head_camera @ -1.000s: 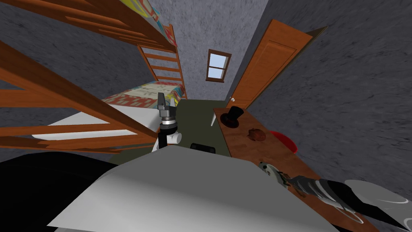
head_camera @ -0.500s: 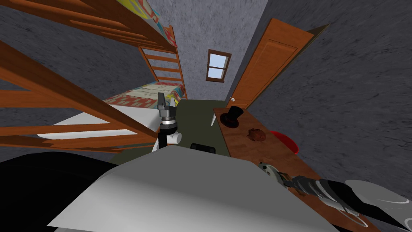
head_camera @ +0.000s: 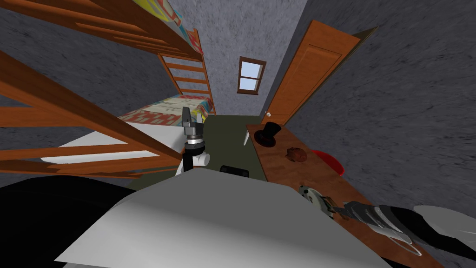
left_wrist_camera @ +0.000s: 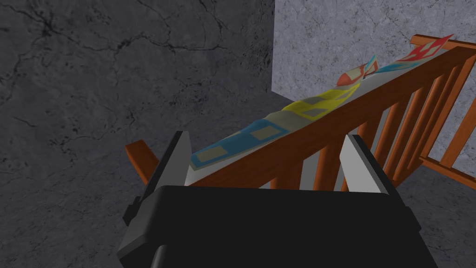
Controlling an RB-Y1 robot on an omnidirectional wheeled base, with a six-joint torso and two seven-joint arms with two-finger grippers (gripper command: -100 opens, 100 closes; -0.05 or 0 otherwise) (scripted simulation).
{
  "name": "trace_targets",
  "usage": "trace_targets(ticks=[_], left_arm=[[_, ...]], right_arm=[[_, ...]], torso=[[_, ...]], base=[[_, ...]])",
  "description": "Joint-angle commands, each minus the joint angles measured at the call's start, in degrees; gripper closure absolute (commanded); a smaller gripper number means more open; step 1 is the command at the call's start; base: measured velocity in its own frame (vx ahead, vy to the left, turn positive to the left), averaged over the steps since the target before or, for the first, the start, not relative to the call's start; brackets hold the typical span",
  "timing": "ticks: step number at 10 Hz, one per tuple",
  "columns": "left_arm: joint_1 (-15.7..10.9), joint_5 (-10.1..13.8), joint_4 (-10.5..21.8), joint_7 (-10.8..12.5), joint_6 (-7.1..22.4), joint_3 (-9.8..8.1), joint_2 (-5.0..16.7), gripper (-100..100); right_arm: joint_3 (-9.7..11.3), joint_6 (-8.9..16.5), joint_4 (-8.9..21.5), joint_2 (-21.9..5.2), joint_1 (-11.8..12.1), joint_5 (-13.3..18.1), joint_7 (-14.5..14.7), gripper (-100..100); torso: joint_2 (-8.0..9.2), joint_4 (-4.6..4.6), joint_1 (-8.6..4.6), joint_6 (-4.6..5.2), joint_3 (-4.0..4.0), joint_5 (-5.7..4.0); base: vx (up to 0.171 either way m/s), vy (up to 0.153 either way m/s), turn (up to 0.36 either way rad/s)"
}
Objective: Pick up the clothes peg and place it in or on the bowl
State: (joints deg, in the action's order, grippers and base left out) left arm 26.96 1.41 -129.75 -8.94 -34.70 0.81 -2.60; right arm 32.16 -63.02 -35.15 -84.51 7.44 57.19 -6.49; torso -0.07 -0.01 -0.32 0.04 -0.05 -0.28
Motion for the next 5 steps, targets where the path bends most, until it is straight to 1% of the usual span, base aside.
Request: trace_targets(ticks=[1, 2, 3, 4, 5], left_arm=[[0.0, 0.0, 0.0, 0.0, 0.0, 0.0, 0.0, 0], [0.0, 0.0, 0.0, 0.0, 0.0, 0.0, 0.0, 0], [0.0, 0.0, 0.0, 0.0, 0.0, 0.0, 0.0, 0], [0.0, 0.0, 0.0, 0.0, 0.0, 0.0, 0.0, 0], [0.0, 0.0, 0.0, 0.0, 0.0, 0.0, 0.0, 0]], right_arm=[[-0.4, -1.2, -1.1, -1.9, 0.1, -0.2, -0.6, -100], [-0.6, -2.4, -1.5, -3.5, -0.3, -0.3, -0.9, -100], [-0.5, -1.5, -1.9, -3.0, 0.2, -0.4, -1.0, -100], [-0.6, -1.6, -2.1, -3.1, 0.3, -0.4, -1.2, 0], [-0.5, -1.6, -2.1, -3.1, 0.2, -0.4, -1.2, 0]], torso=[[0.0, 0.0, 0.0, 0.0, 0.0, 0.0], [-0.01, 0.0, -0.01, -0.01, 0.0, 0.01], [-0.02, 0.0, -0.03, 0.0, -0.01, 0.0], [-0.04, -0.01, -0.12, -0.01, -0.02, -0.04], [-0.06, -0.02, -0.19, -0.01, -0.04, -0.06]], base=[[-0.017, 0.048, -0.041], [-0.014, 0.039, -0.042], [-0.006, 0.017, -0.01], [0.0, 0.0, 0.0], [0.0, 0.0, 0.0]])
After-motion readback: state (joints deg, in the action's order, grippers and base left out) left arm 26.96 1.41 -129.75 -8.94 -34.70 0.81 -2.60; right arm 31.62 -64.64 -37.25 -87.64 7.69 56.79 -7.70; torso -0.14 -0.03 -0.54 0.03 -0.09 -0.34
